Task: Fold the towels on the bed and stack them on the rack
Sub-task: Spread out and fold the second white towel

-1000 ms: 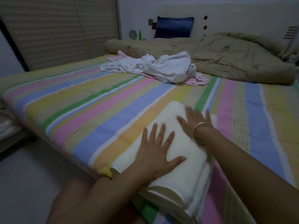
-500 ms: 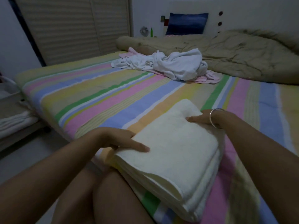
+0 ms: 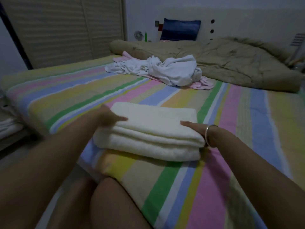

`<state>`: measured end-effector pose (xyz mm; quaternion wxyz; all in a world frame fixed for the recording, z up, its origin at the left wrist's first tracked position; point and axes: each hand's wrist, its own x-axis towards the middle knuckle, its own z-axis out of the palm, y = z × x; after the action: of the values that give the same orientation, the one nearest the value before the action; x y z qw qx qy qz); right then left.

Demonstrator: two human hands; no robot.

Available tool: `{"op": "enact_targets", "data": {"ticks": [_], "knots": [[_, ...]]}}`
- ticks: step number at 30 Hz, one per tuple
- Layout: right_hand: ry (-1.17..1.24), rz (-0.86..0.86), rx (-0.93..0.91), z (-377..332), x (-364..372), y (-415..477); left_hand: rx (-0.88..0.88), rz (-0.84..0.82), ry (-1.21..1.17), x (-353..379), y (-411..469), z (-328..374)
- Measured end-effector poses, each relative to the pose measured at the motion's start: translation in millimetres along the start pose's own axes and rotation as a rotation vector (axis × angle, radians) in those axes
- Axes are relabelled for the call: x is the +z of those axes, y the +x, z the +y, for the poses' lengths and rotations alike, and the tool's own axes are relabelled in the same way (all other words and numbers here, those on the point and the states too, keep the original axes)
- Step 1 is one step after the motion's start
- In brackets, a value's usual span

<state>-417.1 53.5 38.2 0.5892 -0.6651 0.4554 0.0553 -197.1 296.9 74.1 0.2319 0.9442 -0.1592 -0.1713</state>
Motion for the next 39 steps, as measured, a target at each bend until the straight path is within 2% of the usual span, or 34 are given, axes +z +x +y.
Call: {"op": "enact_targets", "data": {"ticks": [2,4,6,8,13,18,25,32,39], "knots": [[0.097,-0.048,-0.050,6.5,2.3,-5.3,-0.113,-0.172,-0.112,15.5,-12.0,-16.5],[0.126,-0.054,-0.114,7.3,11.0,-7.4,-0.197,-0.266,-0.318,14.5,-13.3,-28.9],[0.148,0.018,-0.204,0.5,23.2,-5.6,-0.248,-0.326,-0.441,10.2,-13.9,-39.6],[0.135,0.103,-0.286,-11.9,36.7,1.2,-0.264,-0.319,-0.610,6.4,-16.4,-52.1],[0.096,0.101,-0.499,-71.0,110.5,-0.6,-0.243,-0.077,-0.799,-26.6,-10.7,-108.3],[-0.014,-0.064,-0.642,-152.9,252.2,10.2,-0.254,0.350,-0.828,-79.8,22.9,-199.5],[-0.175,-0.148,-0.852,-250.2,416.0,22.8,-0.346,0.618,-0.765,-157.4,72.4,-320.6],[-0.211,-0.272,-0.974,-330.9,564.7,34.9,-0.357,0.747,-0.820,-247.4,75.2,-413.4],[-0.212,-0.475,-0.919,-407.3,673.2,62.0,-0.354,0.747,-0.792,-310.9,130.6,-491.9]]}}
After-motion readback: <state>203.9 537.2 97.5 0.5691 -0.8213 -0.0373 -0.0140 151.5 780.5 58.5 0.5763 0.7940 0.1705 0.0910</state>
